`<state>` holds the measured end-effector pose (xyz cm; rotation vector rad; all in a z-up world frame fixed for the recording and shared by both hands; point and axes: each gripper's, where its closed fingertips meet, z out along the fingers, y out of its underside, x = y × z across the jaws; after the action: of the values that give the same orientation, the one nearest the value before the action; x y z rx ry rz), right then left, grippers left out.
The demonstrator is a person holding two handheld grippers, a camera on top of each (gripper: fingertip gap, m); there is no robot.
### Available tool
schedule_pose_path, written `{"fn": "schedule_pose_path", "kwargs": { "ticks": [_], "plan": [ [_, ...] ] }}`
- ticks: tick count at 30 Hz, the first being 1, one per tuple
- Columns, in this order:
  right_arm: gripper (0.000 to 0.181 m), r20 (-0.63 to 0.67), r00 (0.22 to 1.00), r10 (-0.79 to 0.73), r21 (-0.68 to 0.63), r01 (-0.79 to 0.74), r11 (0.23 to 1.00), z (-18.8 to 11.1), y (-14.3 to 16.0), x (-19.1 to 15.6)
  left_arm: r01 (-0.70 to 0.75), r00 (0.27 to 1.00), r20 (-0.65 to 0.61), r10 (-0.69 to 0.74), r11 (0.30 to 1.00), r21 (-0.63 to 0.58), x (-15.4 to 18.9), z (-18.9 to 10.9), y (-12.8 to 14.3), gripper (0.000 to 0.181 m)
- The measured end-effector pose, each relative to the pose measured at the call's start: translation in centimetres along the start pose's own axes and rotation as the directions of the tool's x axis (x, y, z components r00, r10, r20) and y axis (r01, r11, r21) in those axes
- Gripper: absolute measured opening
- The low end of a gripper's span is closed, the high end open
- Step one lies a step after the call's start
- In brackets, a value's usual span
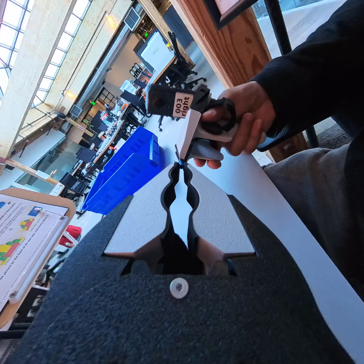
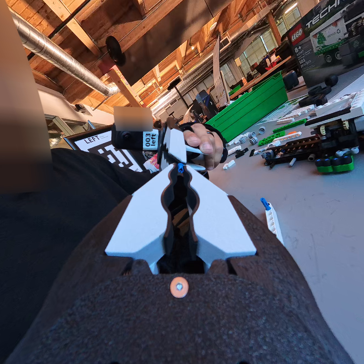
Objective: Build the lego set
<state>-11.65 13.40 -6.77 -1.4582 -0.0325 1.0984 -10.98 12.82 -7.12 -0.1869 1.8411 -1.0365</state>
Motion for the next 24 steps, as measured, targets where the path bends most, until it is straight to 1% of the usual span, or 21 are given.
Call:
{"fn": "schedule_pose_path", "kwargs": {
  "ticks": [3,9,12,14,15,16,17,18,19,20,21,22,23,24],
  "plan": [
    [0.004,0.029,0.999,0.024,0.001,-0.024,1.000,0.0,0.1,-0.3,-0.035,0.999,0.000,0.035,0.999,0.003,0.2,-0.1,-0.2,0.002],
    [0.003,0.032,0.999,0.034,-0.006,-0.034,0.999,0.0,0.2,-0.3,-0.071,0.997,0.008,0.071,0.997,0.004,0.2,-0.1,-0.1,0.002],
    [0.003,-0.027,0.999,-0.024,-0.022,0.023,0.999,-0.2,0.3,0.3,-0.030,0.999,0.015,0.031,0.999,-0.025,0.3,0.1,0.5,0.004],
    [0.003,-0.087,0.994,-0.072,-0.051,0.068,0.996,-0.6,0.4,0.8,0.049,0.999,-0.003,-0.050,0.997,-0.061,0.5,0.1,1.1,0.008],
    [0.003,-0.132,0.986,-0.103,-0.072,0.095,0.993,-1.1,0.3,1.3,0.098,0.994,-0.034,-0.101,0.992,-0.085,0.8,0.0,1.7,0.011],
    [0.003,-0.197,0.968,-0.156,-0.106,0.137,0.985,-1.8,0.2,2.0,0.167,0.982,-0.064,-0.177,0.977,-0.134,1.1,0.0,2.9,0.020],
    [0.003,-0.270,0.935,-0.229,-0.159,0.191,0.969,-2.6,0.2,2.8,0.254,0.959,-0.074,-0.272,0.947,-0.197,1.2,-0.1,4.5,0.029],
    [0.003,-0.337,0.885,-0.320,-0.233,0.251,0.940,-3.5,0.4,3.6,0.345,0.921,-0.096,-0.377,0.906,-0.247,1.5,-0.2,5.8,0.041],
    [0.003,-0.390,0.822,-0.415,-0.322,0.301,0.898,-4.3,0.8,4.5,0.433,0.868,-0.126,-0.481,0.855,-0.286,2.0,-0.3,6.9,0.047],
    [0.003,-0.421,0.761,-0.494,-0.410,0.327,0.852,-5.0,1.3,5.2,0.504,0.815,-0.128,-0.565,0.800,-0.326,2.1,-0.3,8.0,0.046],
    [0.003,-0.424,0.716,-0.555,-0.482,0.341,0.808,-5.5,1.9,5.7,0.548,0.768,-0.143,-0.624,0.757,-0.355,2.3,-0.2,8.8,0.046],
    [0.003,-0.415,0.691,-0.592,-0.520,0.353,0.778,-5.5,2.3,5.8,0.566,0.734,-0.172,-0.658,0.731,-0.380,2.7,-0.1,9.4,0.044],
    [0.003,-0.411,0.678,-0.610,-0.543,0.355,0.761,-5.5,2.5,5.9,0.559,0.727,-0.177,-0.664,0.721,-0.411,2.9,0.2,10.1,0.042],
    [0.003,-0.409,0.671,-0.618,-0.561,0.350,0.751,-5.4,2.7,6.1,0.532,0.738,-0.184,-0.649,0.727,-0.433,3.1,0.6,10.7,0.040]
  ]
}}
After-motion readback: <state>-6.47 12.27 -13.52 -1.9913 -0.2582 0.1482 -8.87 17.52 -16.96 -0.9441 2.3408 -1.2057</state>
